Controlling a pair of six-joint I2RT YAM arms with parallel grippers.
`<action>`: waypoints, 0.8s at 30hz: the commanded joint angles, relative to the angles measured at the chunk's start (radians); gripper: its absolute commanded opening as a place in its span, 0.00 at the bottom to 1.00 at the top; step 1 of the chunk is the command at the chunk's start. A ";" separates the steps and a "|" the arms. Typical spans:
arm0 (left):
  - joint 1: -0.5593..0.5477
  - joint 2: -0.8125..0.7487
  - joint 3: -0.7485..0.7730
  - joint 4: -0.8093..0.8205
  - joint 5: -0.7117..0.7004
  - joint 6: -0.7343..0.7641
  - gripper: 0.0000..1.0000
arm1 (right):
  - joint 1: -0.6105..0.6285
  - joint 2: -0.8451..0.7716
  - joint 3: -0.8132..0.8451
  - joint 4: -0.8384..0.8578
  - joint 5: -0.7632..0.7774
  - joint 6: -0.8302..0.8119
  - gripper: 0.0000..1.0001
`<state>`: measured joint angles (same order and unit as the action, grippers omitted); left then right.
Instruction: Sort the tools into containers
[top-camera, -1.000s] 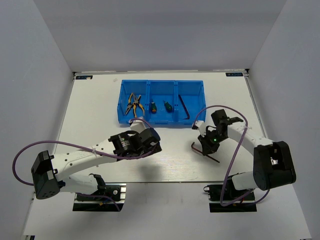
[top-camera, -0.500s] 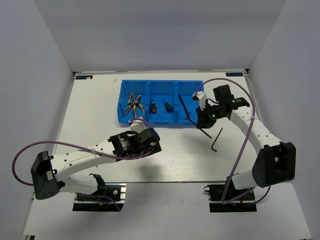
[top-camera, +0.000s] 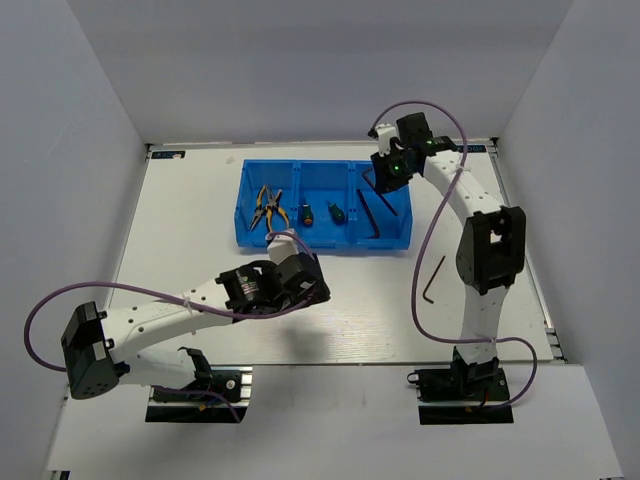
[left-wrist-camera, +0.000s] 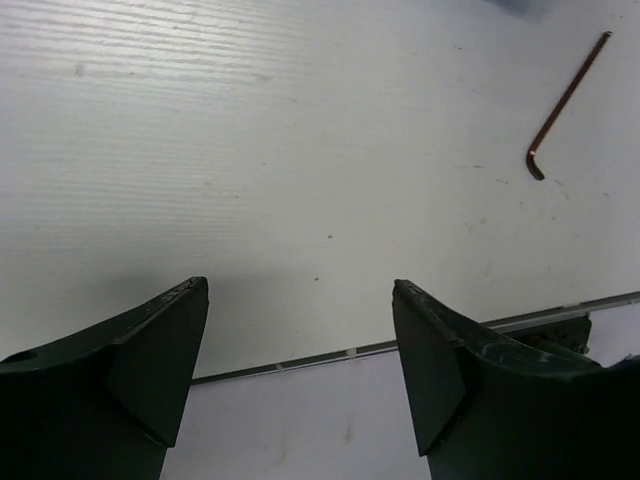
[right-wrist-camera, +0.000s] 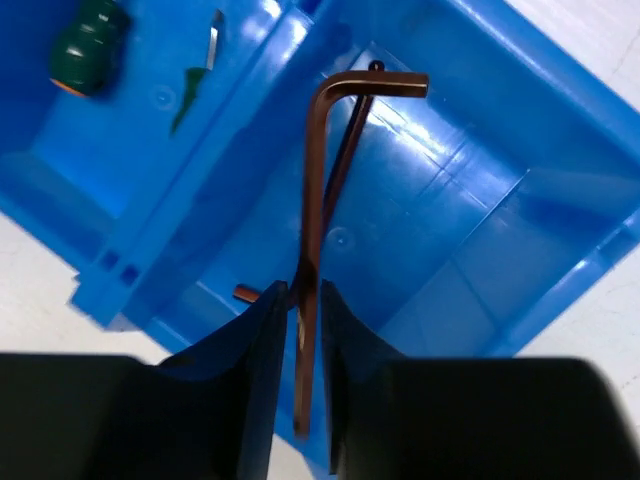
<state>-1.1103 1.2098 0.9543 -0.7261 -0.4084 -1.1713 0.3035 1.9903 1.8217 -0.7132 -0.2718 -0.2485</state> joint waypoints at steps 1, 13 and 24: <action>-0.006 -0.032 -0.023 0.099 0.028 0.084 0.85 | 0.006 0.030 0.071 -0.077 0.040 0.055 0.27; -0.006 0.009 -0.066 0.295 0.135 0.280 0.48 | -0.023 -0.296 -0.198 -0.080 0.049 0.097 0.29; -0.006 0.039 -0.078 0.376 0.191 0.343 0.59 | -0.075 -0.693 -0.783 -0.105 0.313 0.241 0.16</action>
<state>-1.1103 1.2926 0.9058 -0.3923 -0.2394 -0.8467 0.2371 1.3018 1.1290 -0.8177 -0.0345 -0.0715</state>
